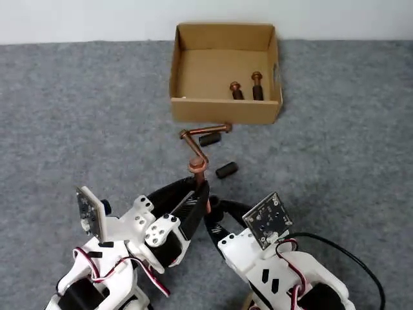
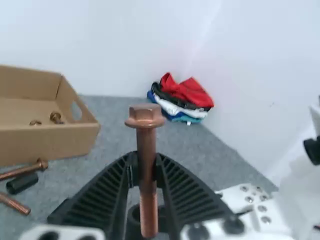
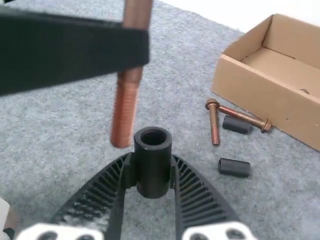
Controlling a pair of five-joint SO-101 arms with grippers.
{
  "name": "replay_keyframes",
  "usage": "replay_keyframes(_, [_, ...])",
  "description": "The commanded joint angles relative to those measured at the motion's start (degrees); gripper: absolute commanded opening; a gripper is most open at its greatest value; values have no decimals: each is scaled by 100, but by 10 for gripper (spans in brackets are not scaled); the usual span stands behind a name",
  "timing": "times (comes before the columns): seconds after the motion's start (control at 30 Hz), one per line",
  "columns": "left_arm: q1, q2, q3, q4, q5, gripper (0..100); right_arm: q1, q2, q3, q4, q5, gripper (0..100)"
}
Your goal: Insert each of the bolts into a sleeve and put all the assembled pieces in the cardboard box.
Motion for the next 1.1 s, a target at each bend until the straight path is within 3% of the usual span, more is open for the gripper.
replay_keyframes(0.0, [9, -79, 13, -589, 35, 4, -57, 4, -44, -171, 123, 8])
replay_keyframes(0.27, [-325, -97, 295, -870, 44, 4, -66, 4, -53, -171, 141, 8])
replay_keyframes(0.67, [35, -79, 646, -809, 53, 4, -66, 295, -70, -637, 519, 8])
replay_keyframes(0.83, [237, -97, 620, 35, -9, 4, -66, 497, -70, -945, 527, 8])
replay_keyframes(1.07, [237, -105, 286, 1231, -765, 4, -48, 532, -70, -945, 536, 8])
